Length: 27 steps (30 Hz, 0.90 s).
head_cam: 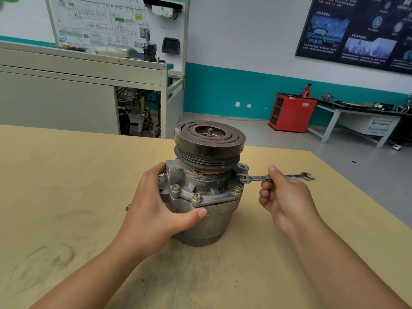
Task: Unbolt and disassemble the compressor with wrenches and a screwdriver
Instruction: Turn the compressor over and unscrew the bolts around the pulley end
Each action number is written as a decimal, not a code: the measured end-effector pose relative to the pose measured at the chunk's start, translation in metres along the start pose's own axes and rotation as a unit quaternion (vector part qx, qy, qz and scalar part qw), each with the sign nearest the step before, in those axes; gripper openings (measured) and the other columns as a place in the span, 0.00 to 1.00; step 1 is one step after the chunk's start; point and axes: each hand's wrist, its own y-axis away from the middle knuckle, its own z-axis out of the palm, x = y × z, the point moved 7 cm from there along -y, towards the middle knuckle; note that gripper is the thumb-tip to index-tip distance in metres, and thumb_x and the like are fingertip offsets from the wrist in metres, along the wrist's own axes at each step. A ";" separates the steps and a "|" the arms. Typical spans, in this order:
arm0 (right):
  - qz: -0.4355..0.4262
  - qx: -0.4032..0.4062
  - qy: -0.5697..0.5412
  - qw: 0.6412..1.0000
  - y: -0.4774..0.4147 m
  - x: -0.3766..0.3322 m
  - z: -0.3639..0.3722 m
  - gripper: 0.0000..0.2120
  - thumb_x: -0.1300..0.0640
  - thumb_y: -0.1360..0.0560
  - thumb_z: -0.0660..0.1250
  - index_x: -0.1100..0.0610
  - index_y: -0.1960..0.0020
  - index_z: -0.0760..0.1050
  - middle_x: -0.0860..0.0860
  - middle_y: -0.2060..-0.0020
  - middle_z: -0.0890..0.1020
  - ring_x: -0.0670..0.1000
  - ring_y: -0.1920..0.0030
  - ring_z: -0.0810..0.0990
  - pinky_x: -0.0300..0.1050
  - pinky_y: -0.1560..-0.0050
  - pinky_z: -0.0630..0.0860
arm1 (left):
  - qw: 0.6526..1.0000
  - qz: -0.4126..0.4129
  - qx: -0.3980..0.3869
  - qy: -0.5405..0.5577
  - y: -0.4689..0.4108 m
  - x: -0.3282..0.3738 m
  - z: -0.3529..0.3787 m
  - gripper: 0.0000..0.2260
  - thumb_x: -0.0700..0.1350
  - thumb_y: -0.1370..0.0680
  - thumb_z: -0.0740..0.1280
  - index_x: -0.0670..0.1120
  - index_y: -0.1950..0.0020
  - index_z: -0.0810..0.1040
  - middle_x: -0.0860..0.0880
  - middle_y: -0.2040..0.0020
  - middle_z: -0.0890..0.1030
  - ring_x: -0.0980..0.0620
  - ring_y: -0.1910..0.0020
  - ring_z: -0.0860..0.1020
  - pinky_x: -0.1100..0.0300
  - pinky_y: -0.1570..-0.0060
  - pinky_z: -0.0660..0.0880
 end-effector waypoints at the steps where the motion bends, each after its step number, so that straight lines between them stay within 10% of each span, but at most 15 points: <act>1: -0.003 -0.013 0.031 0.999 -0.008 -0.004 0.003 0.14 0.55 0.20 0.63 0.57 0.64 0.70 0.48 0.80 0.72 0.45 0.80 0.69 0.37 0.78 0.68 | 1.000 0.000 0.000 0.000 0.000 0.000 0.000 0.47 0.67 0.48 0.72 0.58 0.31 0.64 0.59 0.37 0.71 0.61 0.38 0.71 0.55 0.39 0.72; 27: -0.069 0.093 -0.148 0.982 0.062 0.004 -0.012 0.09 0.62 0.23 0.65 0.58 0.61 0.70 0.54 0.76 0.81 0.52 0.73 0.83 0.38 0.74 0.77 | 1.000 0.000 -0.002 0.002 0.000 -0.001 0.002 0.44 0.63 0.46 0.75 0.61 0.33 0.62 0.59 0.37 0.69 0.60 0.38 0.70 0.58 0.40 0.70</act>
